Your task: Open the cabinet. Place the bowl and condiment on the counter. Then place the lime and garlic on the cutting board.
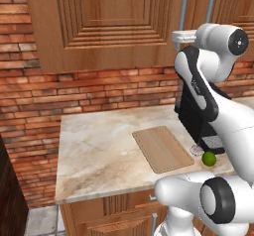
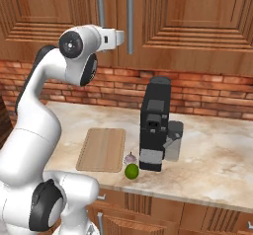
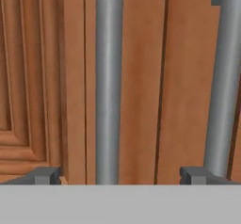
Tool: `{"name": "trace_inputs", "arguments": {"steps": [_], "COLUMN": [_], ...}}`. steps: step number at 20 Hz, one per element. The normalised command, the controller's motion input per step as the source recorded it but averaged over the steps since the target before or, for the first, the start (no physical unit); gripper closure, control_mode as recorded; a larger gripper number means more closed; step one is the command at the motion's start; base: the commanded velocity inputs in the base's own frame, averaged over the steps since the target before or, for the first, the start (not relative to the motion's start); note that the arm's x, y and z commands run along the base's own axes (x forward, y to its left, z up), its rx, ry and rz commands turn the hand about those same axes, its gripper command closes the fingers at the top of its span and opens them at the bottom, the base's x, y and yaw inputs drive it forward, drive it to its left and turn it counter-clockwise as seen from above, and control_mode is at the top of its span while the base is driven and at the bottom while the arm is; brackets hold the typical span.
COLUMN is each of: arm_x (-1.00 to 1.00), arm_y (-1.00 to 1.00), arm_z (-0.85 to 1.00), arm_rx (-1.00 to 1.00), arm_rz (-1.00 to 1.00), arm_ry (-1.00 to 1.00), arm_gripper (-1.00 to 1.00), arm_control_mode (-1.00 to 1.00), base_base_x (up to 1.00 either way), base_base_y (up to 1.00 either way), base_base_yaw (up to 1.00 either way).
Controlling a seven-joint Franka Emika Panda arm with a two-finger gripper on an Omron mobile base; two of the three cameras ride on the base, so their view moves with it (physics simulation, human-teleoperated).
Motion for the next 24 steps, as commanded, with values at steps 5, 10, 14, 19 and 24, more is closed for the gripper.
{"name": "trace_inputs", "arguments": {"steps": [5, 10, 14, 19, 24], "arm_x": [0.17, 0.30, 0.26, 0.19, 0.14], "arm_y": [0.12, 0.06, 0.00, 0.00, 0.00], "arm_z": [0.01, 0.00, 0.00, 0.00, 0.00], "arm_rx": [0.00, -0.02, -0.02, 0.00, 0.00], "arm_rz": [-0.08, -0.01, 0.02, 0.02, 0.02], "arm_ry": [0.02, 0.00, 0.00, 0.00, 0.00], "arm_gripper": [-1.00, -1.00, -1.00, -1.00, -1.00], "arm_control_mode": [-1.00, -1.00, -1.00, -1.00, -1.00], "base_base_x": [0.00, 0.00, 0.00, 0.00, 0.00], "base_base_y": [0.00, 0.00, 0.00, 0.00, 0.00], "base_base_yaw": [0.00, 0.00, 0.00, 0.00, 0.00]}}
